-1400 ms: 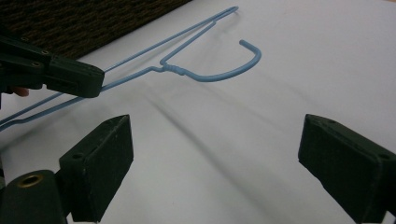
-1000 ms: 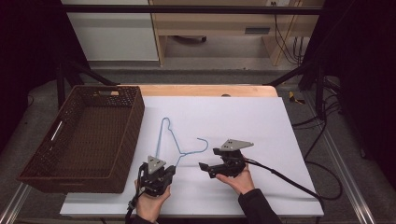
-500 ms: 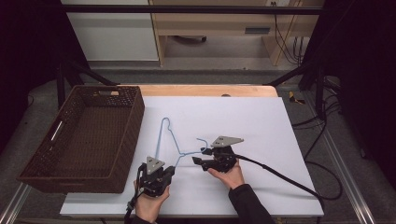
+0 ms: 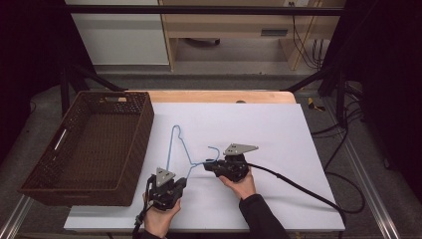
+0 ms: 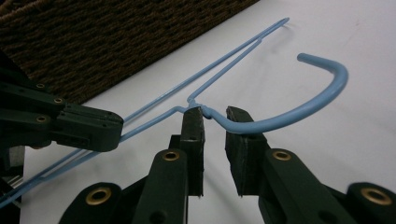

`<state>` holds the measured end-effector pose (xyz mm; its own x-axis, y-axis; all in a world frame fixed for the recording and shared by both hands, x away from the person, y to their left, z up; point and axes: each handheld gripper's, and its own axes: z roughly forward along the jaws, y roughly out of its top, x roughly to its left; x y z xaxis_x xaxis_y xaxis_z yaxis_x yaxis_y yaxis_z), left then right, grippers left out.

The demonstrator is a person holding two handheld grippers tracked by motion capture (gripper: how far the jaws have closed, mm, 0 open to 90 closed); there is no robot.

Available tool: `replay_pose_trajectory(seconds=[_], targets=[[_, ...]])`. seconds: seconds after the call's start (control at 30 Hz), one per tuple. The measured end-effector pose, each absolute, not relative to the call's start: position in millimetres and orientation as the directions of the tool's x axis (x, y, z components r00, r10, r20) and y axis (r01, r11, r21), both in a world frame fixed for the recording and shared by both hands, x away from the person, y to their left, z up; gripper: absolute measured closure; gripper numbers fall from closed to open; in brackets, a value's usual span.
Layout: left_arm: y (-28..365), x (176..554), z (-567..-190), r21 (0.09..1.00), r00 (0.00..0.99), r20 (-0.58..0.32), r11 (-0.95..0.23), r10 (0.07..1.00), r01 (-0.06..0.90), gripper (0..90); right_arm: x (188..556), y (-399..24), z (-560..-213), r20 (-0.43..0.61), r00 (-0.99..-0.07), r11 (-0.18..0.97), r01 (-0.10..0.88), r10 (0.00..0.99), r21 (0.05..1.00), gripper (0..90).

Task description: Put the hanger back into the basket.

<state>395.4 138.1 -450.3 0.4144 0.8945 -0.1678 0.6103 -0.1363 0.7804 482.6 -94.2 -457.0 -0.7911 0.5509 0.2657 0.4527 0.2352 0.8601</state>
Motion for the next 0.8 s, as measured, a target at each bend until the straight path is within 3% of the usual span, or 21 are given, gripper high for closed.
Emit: replay_pose_trajectory(seconds=[0.63, 0.8], targets=[[142.7, 397.5, -449.4, 0.785, 0.435, -0.177, -0.14, 0.883, 0.603, 85.6, 483.4, -90.4, -455.8, 0.282, -0.81, 0.22, 0.442, 0.514, 0.869, 84.6], [141.0, 403.1, -444.2, 0.777, 0.456, -0.133, -0.193, 0.88, 0.599, 68.3, 483.1, -90.2, -455.3, 0.285, -0.81, 0.217, 0.443, 0.512, 0.87, 84.8]])
